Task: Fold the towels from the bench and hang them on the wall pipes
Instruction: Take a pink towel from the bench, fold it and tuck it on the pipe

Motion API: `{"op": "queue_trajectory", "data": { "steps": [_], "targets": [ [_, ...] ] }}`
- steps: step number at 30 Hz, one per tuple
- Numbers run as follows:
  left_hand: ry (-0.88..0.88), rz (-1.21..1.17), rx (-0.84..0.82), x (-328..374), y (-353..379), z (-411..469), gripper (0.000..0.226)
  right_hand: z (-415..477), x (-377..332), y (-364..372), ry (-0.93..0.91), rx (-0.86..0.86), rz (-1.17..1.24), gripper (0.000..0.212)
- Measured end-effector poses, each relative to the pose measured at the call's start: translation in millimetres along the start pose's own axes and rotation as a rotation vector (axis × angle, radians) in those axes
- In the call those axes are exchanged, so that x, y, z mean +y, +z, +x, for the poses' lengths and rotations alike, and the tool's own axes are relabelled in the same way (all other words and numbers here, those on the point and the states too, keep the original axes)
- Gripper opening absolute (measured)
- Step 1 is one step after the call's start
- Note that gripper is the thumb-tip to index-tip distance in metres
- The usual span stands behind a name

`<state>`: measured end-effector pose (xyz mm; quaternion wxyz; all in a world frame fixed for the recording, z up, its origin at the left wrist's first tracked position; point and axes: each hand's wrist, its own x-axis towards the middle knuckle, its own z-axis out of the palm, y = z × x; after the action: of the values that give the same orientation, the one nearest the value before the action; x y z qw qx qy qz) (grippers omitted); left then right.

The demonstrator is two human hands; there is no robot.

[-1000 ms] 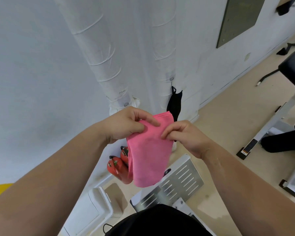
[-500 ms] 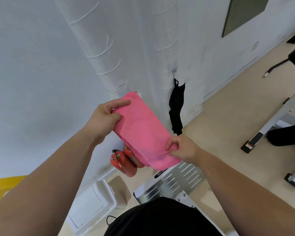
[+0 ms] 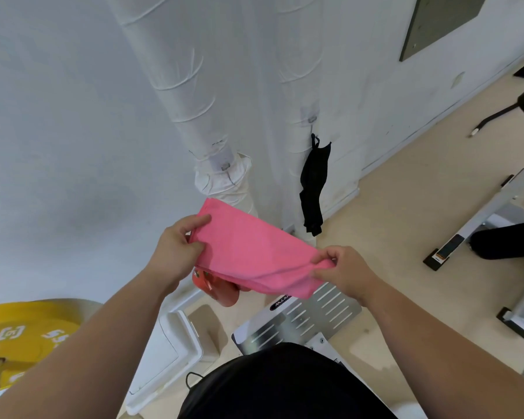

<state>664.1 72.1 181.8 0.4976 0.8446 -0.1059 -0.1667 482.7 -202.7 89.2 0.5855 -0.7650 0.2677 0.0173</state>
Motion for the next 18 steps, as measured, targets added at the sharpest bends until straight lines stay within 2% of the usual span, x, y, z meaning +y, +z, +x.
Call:
{"op": "queue_trajectory", "data": {
  "steps": [2, 6, 10, 13, 18],
  "targets": [
    [0.041, 0.056, -0.021, -4, 4, -2, 0.066, -1, -5, 1, -0.019, 0.038, 0.0, 0.026],
    [0.215, 0.351, -0.069, -8, 9, -5, 0.07, -2, -15, -1, -0.076, 0.073, -0.075, 0.031],
    [0.346, 0.528, -0.074, -14, 11, -5, 0.075, -1, -33, -7, -0.069, 0.084, -0.073, 0.031],
    [0.389, 0.515, -0.099, -10, 15, -9, 0.075, -3, -50, -10, -0.033, 0.067, 0.034, 0.033],
    [0.431, 0.369, -0.233, 9, 36, -27, 0.075, -10, -81, 2, -0.043, 0.013, 0.208, 0.036]
  ]
}}
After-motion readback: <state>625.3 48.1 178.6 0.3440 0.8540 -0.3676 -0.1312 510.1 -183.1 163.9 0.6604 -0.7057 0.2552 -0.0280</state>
